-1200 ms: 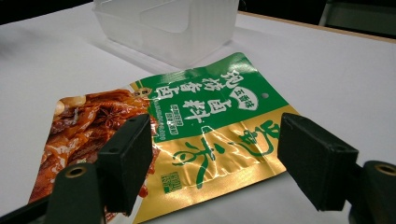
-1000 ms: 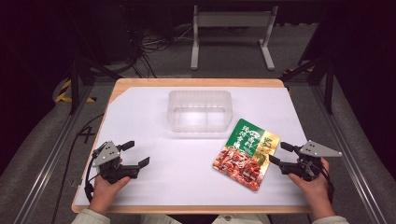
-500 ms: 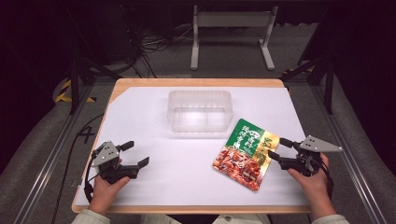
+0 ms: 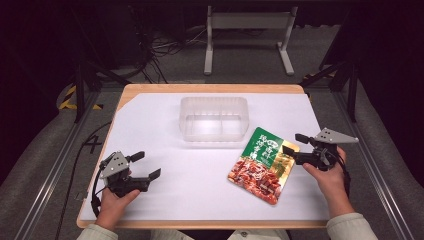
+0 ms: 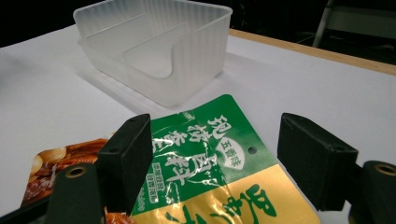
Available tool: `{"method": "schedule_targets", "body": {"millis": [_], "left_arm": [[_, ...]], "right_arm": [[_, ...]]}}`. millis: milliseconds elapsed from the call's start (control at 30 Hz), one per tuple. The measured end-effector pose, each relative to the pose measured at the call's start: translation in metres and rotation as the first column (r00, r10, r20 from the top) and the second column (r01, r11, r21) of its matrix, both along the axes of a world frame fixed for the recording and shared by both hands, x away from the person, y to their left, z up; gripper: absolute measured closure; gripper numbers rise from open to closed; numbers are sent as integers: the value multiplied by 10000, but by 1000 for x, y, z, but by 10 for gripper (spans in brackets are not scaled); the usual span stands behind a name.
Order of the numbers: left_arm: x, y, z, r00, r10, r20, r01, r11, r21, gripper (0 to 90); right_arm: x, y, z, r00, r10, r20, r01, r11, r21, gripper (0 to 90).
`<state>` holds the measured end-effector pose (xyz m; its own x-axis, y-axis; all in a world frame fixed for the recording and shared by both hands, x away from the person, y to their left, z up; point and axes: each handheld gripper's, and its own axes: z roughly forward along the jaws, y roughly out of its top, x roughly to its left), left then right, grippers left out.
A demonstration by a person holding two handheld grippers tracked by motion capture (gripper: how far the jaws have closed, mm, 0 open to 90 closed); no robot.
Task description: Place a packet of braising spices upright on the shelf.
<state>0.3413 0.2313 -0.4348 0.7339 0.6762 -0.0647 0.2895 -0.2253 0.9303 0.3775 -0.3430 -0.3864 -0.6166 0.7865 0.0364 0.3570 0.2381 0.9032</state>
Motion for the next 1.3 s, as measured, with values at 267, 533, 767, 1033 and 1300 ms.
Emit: {"method": "schedule_targets", "body": {"millis": [267, 533, 767, 1033, 1300], "left_arm": [[1, -1, 0, 10000, -39, -20, 39, 10000, 26, 135], [1, -1, -1, 10000, -54, -13, 54, 10000, 65, 136], [1, -2, -1, 10000, -58, -29, 59, 10000, 74, 135], [1, -1, -2, 10000, -48, -68, 49, 10000, 69, 135], [1, -1, -2, 10000, -58, -75, 59, 10000, 66, 135]], "right_arm": [[24, -6, 2, 9991, -350, -254, 362, 9980, 519, 261], [40, -12, -5, 9958, -807, -425, 814, 9966, 149, 259], [54, -16, -19, 9786, -1560, -1344, 1547, 9878, -207, 258], [64, -15, -37, 9496, -1841, -2536, 1651, 9817, -944, 230], [65, -14, -45, 9311, -1589, -3284, 1267, 9850, -1172, 239]]}}
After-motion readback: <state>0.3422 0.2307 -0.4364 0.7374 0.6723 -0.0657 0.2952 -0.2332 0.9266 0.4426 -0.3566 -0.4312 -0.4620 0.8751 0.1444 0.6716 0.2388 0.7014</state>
